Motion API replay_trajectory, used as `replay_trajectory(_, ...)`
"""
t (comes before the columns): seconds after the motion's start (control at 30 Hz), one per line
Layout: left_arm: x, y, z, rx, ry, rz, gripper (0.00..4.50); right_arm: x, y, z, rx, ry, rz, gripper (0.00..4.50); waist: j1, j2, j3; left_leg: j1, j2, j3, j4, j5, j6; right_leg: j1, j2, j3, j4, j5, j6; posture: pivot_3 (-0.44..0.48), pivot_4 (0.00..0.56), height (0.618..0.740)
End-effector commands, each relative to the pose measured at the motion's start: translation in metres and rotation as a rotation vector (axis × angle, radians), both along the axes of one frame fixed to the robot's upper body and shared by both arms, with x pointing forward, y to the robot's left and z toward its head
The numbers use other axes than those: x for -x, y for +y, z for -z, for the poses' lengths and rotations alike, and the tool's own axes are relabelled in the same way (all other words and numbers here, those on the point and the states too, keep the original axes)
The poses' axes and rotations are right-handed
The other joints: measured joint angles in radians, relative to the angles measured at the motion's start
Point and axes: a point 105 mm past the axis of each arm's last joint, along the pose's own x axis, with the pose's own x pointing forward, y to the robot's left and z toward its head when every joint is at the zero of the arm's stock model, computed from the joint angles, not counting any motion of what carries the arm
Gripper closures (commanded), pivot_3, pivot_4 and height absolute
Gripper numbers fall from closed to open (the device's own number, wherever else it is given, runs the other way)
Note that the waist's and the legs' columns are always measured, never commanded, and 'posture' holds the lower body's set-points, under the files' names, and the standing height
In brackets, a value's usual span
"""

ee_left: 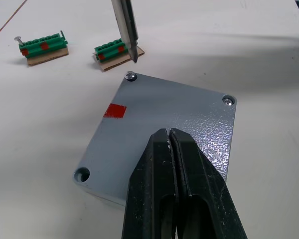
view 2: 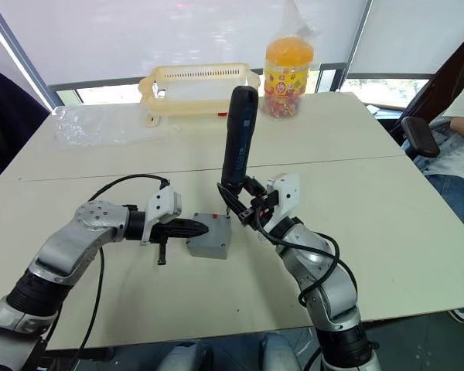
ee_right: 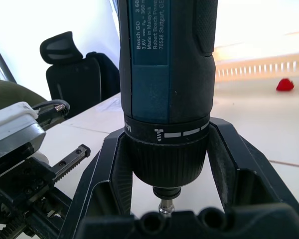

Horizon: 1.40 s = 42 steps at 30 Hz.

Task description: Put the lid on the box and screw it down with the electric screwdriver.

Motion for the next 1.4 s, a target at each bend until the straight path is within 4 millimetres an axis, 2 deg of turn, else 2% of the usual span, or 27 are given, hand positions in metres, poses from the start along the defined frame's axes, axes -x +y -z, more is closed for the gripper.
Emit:
replay_trajectory(0.03, 0.002, 0.002, 0.010, -0.028, 0.034, -0.011, 4.50, 0.007, 0.002, -0.019, -0.031, -0.096, -0.014, 2.80, 0.000, 0.000, 0.000, 0.000, 0.000, 0.000, 0.000, 0.000, 0.000, 0.000, 0.000, 0.000, 0.000, 0.000, 0.000, 0.000, 0.150, 0.740)
replay_trajectory(0.53, 0.002, 0.000, 0.011, -0.021, 0.044, -0.020, 4.50, 0.007, 0.008, -0.010, -0.024, -0.075, -0.033, 2.80, 0.001, 0.000, 0.000, 0.002, 0.000, 0.000, 0.000, 0.000, 0.000, 0.002, 0.000, 0.000, 0.000, 0.000, 0.000, 0.000, 0.150, 0.740)
replay_trajectory(0.77, 0.004, 0.000, 0.011, -0.019, 0.049, -0.024, 4.50, 0.003, 0.007, -0.005, 0.000, -0.083, -0.018, 2.80, 0.000, 0.000, 0.000, 0.010, 0.000, 0.000, -0.002, 0.000, 0.000, 0.009, 0.000, 0.000, -0.001, 0.000, 0.000, 0.000, 0.150, 0.740)
replay_trajectory(1.13, 0.004, 0.002, 0.013, -0.022, 0.059, -0.034, 4.50, 0.004, 0.006, -0.017, -0.055, -0.093, -0.028, 2.80, 0.000, 0.000, 0.000, 0.010, 0.001, -0.001, -0.002, 0.000, 0.000, 0.010, 0.000, 0.000, -0.001, 0.000, 0.000, 0.000, 0.150, 0.740)
replay_trajectory(1.4, 0.004, 0.002, 0.013, -0.020, 0.059, -0.039, 4.50, -0.002, 0.003, -0.013, -0.044, -0.088, -0.007, 2.80, -0.001, 0.000, 0.000, 0.010, 0.001, -0.001, -0.002, 0.000, 0.000, 0.010, 0.000, 0.000, -0.001, 0.000, 0.000, 0.000, 0.150, 0.740)
